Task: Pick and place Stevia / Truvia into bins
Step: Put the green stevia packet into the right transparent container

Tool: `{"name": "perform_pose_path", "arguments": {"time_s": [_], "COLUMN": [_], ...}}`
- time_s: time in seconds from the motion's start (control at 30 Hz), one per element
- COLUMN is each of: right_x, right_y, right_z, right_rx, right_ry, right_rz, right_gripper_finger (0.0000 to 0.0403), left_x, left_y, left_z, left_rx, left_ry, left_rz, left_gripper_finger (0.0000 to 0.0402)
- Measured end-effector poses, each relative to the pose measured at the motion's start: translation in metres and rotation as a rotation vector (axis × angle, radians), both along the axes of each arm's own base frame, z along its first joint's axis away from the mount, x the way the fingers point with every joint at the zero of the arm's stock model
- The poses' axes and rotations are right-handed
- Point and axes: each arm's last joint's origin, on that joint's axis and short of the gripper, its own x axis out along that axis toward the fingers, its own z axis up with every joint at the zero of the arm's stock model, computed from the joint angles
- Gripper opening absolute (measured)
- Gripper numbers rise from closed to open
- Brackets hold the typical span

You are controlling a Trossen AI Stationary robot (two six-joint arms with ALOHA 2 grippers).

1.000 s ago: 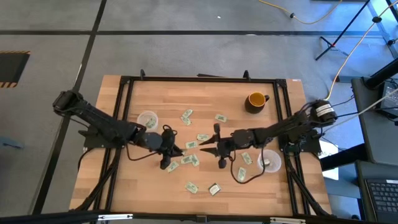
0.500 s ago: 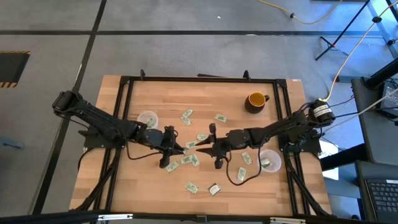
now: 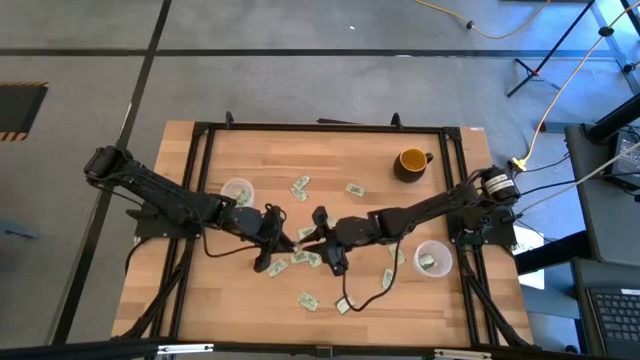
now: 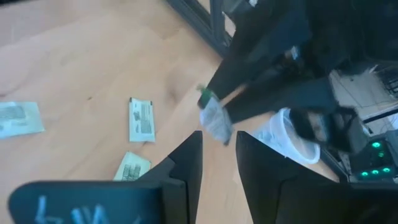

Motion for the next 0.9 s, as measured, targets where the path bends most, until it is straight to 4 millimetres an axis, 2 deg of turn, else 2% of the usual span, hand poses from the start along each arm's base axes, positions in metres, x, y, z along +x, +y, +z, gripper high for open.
{"name": "perform_pose_path", "arguments": {"time_s": [0.37, 0.63, 0.9], "right_x": [0.0021, 0.0027, 0.0035], "right_y": [0.0079, 0.0086, 0.0088], "right_z": [0.0054, 0.0069, 0.0089], "right_rx": [-0.006, -0.010, -0.004], "right_ry": [-0.013, -0.030, -0.052], "right_rz": [0.065, 0.087, 0.087], "right_gripper_finger": [0.0101, 0.0101, 0.0101], "left_x": [0.0000, 0.0037, 0.0039], "left_y": [-0.0004, -0.0016, -0.0018], "left_z": [0.0002, 0.0076, 0.0082], "left_rx": [-0.007, -0.032, -0.036], "left_ry": [0.000, -0.079, -0.085], "left_rz": [-0.012, -0.014, -0.018], "left_gripper_finger": [0.0059, 0.0059, 0.0059]}}
